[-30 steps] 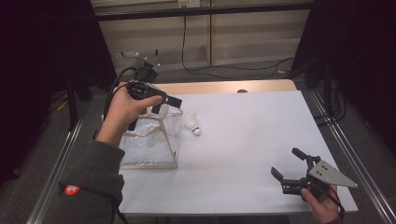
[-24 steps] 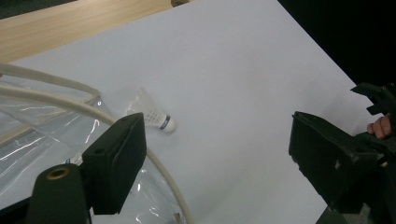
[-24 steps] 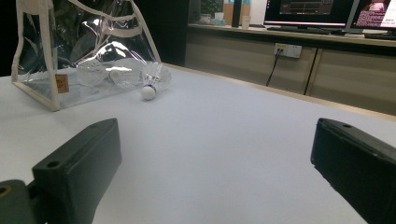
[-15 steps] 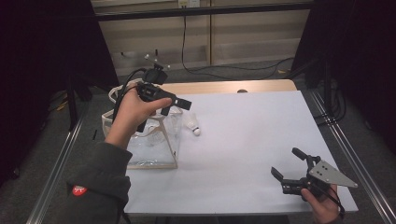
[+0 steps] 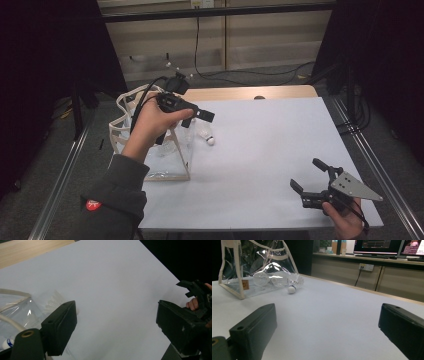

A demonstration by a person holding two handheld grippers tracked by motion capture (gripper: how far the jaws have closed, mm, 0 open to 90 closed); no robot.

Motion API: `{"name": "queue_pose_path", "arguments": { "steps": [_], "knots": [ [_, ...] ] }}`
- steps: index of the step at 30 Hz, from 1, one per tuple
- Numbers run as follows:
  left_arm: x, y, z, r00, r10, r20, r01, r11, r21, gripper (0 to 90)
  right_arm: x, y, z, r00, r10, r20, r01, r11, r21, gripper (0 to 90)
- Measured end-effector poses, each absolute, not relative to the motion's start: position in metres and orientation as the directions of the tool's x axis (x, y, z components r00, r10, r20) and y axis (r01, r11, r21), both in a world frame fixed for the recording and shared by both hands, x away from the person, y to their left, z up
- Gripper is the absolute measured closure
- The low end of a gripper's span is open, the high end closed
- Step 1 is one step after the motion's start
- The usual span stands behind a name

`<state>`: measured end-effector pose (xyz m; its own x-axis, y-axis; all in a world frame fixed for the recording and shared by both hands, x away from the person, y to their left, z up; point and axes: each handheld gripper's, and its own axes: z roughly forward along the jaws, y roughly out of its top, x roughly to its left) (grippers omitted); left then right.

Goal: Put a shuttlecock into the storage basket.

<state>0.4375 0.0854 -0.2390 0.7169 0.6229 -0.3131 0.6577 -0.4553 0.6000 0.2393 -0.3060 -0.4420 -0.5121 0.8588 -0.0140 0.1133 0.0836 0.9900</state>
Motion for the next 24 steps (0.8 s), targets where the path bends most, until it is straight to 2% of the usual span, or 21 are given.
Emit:
{"name": "queue_pose_path", "arguments": {
  "steps": [24],
  "knots": [
    [0.432,0.063,-0.261,0.733,0.594,-0.332,0.652,-0.473,0.593,16.0,0.239,-0.306,-0.442,-0.515,0.856,-0.027,0.106,0.095,0.990,1.8]
  ]
}}
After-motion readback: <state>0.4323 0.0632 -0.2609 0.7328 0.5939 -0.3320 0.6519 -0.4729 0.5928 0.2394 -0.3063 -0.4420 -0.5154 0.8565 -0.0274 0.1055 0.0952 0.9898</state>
